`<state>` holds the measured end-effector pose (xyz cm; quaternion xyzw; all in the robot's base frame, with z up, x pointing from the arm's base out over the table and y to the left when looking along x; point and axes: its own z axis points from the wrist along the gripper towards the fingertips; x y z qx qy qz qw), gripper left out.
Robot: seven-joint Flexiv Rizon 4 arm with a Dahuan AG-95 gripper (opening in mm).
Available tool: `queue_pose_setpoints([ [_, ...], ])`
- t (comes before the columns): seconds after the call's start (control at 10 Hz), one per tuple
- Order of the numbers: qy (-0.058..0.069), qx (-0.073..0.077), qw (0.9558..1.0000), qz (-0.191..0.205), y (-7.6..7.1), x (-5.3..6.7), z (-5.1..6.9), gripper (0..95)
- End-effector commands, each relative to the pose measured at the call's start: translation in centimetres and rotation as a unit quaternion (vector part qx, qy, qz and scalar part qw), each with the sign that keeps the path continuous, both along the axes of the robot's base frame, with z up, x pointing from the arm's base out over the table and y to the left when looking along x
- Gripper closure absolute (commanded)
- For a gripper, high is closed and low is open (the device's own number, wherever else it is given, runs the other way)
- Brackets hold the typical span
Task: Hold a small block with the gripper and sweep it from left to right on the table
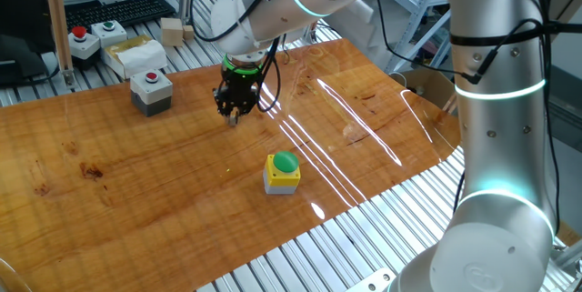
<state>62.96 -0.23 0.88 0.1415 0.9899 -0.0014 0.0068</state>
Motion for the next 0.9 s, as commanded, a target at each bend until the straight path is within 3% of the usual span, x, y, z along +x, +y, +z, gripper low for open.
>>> queue_pose_setpoints([
  [0.1,0.005,0.020,0.9992,0.034,0.0,-0.2,0.4,95.0],
  [0.3,0.005,0.016,0.9988,0.046,0.0,-0.2,0.5,95.0],
  [0.6,0.003,0.016,0.9976,0.067,-0.2,-0.4,1.7,95.0],
  [0.9,0.005,0.011,0.9979,0.064,-0.5,-0.2,2.7,38.0],
])
